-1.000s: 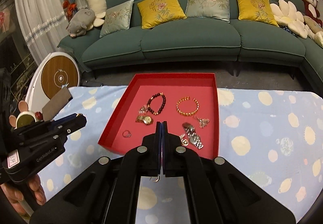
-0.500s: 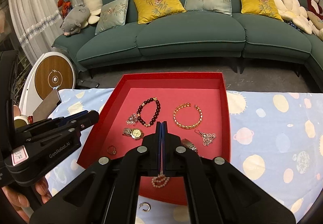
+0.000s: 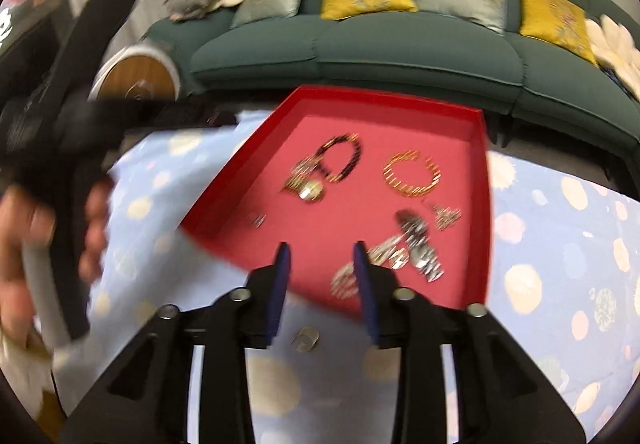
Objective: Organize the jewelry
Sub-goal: 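Carry both earrings in both tools over the red tray, then open both tools to drop the earrings into the tray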
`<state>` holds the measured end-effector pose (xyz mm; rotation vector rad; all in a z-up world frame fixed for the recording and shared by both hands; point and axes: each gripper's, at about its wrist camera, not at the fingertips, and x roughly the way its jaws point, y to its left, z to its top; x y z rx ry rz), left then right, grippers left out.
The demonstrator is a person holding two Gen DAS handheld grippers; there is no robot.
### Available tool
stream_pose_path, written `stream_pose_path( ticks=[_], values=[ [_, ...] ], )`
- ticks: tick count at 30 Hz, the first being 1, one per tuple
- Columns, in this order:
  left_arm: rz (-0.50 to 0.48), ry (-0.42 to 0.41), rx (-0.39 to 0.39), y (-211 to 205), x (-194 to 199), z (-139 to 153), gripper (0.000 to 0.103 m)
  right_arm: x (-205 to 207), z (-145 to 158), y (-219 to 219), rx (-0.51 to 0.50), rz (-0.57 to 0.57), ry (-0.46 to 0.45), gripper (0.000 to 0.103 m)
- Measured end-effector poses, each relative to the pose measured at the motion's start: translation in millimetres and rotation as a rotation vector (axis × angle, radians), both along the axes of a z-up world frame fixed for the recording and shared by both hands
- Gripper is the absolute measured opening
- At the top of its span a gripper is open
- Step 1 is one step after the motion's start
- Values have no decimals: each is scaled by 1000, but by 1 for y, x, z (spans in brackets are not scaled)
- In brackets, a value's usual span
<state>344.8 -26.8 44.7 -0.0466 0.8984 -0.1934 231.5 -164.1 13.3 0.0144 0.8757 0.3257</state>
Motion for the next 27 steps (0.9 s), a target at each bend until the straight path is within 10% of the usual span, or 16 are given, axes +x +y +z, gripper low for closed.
stream_pose_path(
  ticks=[18, 27],
  values=[
    [-25, -13, 27, -1, -12, 7, 15, -7, -58, 27, -150, 23, 65, 19],
    [-24, 5, 21, 3, -8, 3, 15, -6, 10, 6, -39, -32, -64, 19]
  ],
)
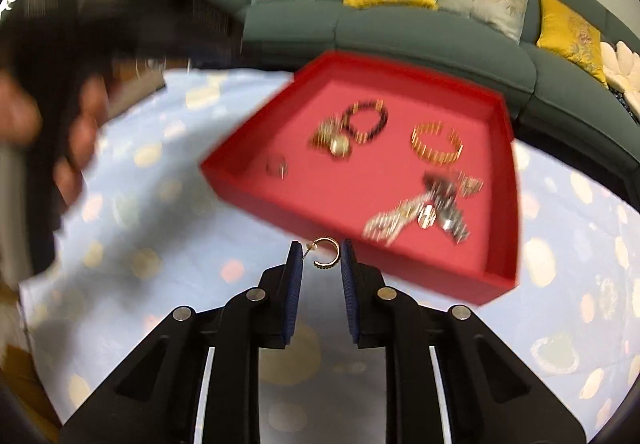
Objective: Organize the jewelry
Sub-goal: 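Open both tools to drop the earrings into the tray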
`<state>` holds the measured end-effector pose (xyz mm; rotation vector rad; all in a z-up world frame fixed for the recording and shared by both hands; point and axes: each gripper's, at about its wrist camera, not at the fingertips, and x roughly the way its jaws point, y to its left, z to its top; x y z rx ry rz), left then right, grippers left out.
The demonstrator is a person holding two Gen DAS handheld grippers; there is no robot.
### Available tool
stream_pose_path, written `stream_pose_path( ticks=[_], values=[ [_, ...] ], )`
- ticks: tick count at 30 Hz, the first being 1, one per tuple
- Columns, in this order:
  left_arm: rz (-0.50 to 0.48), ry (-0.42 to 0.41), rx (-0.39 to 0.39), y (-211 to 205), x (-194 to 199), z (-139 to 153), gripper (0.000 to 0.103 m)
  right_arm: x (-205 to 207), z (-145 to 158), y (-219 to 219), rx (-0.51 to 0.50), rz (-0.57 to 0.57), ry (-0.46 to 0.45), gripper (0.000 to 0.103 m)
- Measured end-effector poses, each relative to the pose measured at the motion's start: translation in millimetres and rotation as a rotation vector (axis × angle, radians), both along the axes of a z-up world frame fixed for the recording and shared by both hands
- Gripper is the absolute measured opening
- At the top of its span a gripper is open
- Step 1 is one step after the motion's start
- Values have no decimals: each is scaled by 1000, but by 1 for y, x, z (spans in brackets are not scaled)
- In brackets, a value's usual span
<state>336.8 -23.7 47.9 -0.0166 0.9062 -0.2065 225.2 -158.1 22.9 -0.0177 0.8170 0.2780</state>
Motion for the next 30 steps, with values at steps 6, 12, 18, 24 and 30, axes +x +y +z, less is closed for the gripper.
stream_pose_path(
  ticks=[6, 12, 18, 24, 30],
  values=[
    [-11, 29, -18, -13, 7, -9, 15, 45, 30, -29, 55, -130, -79, 19],
    [-12, 75, -55, -24, 22, -28, 16, 80, 14, -46, 122, -194, -56, 19],
    [18, 126, -84, -27, 34, -48, 17, 95, -2, -49, 154, -206, -37, 27],
    [44, 131, -69, -29, 37, -57, 31, 97, -8, -51, 150, -221, -50, 40],
    [39, 126, -53, -34, 37, -59, 31, 97, -8, -54, 159, -224, -55, 40]
  ],
)
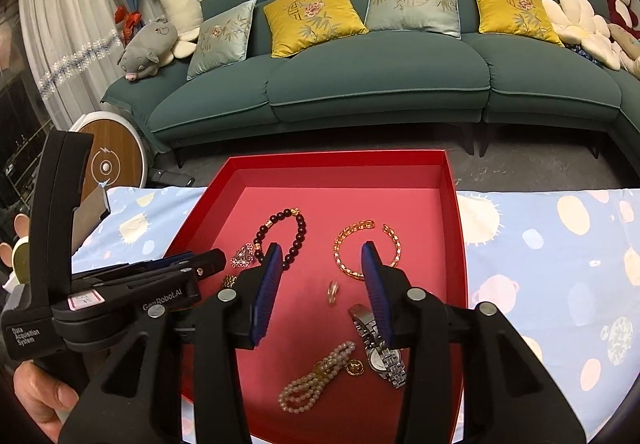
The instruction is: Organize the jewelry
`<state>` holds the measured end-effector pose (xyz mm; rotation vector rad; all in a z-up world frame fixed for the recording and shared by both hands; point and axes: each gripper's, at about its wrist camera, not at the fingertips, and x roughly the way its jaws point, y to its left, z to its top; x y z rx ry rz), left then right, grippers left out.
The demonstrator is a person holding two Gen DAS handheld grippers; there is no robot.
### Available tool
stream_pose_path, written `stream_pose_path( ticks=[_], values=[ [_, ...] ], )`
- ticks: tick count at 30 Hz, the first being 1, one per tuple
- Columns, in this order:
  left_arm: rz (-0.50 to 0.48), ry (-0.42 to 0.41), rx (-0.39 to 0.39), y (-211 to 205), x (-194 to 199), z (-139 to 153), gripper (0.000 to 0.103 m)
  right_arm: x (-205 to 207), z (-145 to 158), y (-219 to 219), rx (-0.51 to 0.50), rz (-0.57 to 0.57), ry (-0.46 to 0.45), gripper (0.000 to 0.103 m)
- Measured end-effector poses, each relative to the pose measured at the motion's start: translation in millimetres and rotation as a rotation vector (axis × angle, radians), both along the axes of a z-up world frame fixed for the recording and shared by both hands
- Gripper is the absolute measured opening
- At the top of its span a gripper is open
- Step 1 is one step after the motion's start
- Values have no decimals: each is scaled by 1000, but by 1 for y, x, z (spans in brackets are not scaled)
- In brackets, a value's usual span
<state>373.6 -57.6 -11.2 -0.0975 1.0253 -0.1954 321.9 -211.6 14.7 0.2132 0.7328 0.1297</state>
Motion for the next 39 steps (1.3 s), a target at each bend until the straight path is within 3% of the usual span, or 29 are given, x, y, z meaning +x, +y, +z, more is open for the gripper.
stream_pose_path(
  ticks=[20, 23, 28, 30, 32, 35, 37, 39],
  values=[
    [-25, -28, 25, -11, -2, 3, 31, 0, 0, 1, -12, 4, 8, 40],
    [-54, -54, 77, -18, -9, 8, 31, -3, 4, 4, -29, 8, 15, 41],
    [-96, -96, 173, -22, -30, 28, 31, -15, 20, 4, -72, -35, 72, 52],
    [-94, -98, 175, -17, -43, 37, 34, -24, 26, 4, -95, -59, 93, 52],
    [-80, -112, 187, -12, -57, 44, 46, -36, 32, 2, -91, -85, 109, 53],
    [-50, -112, 185, -2, -77, 54, 54, -55, 40, 1, -61, -106, 138, 54],
    [-33, -112, 175, 4, -92, 58, 59, -72, 45, 2, -87, -123, 143, 64],
    [-21, -114, 187, 9, -109, 58, 63, -88, 47, 3, -114, -127, 147, 65]
  ],
)
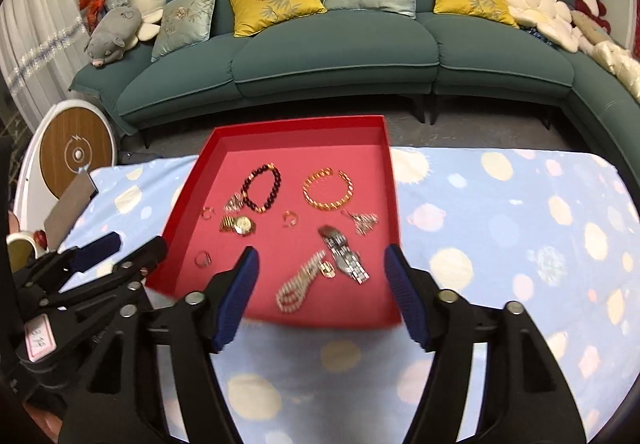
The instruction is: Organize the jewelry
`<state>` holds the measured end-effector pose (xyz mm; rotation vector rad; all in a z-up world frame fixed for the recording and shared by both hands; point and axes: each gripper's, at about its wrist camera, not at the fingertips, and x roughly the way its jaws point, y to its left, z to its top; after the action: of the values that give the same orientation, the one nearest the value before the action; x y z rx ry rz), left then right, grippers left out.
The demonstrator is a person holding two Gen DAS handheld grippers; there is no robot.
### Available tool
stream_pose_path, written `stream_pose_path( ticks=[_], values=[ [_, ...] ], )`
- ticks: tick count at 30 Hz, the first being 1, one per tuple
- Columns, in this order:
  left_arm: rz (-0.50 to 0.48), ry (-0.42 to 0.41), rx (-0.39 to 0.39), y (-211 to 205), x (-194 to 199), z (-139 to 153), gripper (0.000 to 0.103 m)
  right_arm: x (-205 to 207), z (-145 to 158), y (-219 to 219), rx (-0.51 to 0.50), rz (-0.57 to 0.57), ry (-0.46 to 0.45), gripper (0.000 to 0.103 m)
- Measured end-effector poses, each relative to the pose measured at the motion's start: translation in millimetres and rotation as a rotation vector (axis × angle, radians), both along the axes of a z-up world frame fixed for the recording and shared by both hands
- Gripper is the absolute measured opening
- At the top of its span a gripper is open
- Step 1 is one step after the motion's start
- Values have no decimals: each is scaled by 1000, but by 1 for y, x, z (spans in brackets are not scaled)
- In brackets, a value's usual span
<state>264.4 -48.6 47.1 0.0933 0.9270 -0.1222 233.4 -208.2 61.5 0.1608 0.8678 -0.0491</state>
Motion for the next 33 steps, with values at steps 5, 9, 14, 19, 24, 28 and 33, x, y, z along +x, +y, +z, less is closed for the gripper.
stream_pose_path(
  ticks=[5, 9, 14, 19, 24, 28, 33],
  values=[
    [18, -6, 44, 4, -31, -4, 70, -30, -2, -9, 64, -43, 41, 67],
    [0, -32, 48, -1, -38, 1, 72, -35, 0, -3, 22, -40, 24, 69],
    [3, -26, 50, -5, -37, -2, 77, -36, 3, 2, -5, -28, -3, 73],
    [8, -15, 60, -10, -38, -5, 77, -33, -2, 3, 7, -35, 9, 73],
    [-1, -20, 62, -10, -41, -6, 77, -36, -2, 5, -2, -30, 10, 73],
    [10, -25, 67, -8, -44, -6, 77, -38, -1, 8, -7, -29, 6, 74],
    [19, -35, 69, -6, -46, -3, 77, -40, -1, 9, -10, -26, 2, 73]
  ],
)
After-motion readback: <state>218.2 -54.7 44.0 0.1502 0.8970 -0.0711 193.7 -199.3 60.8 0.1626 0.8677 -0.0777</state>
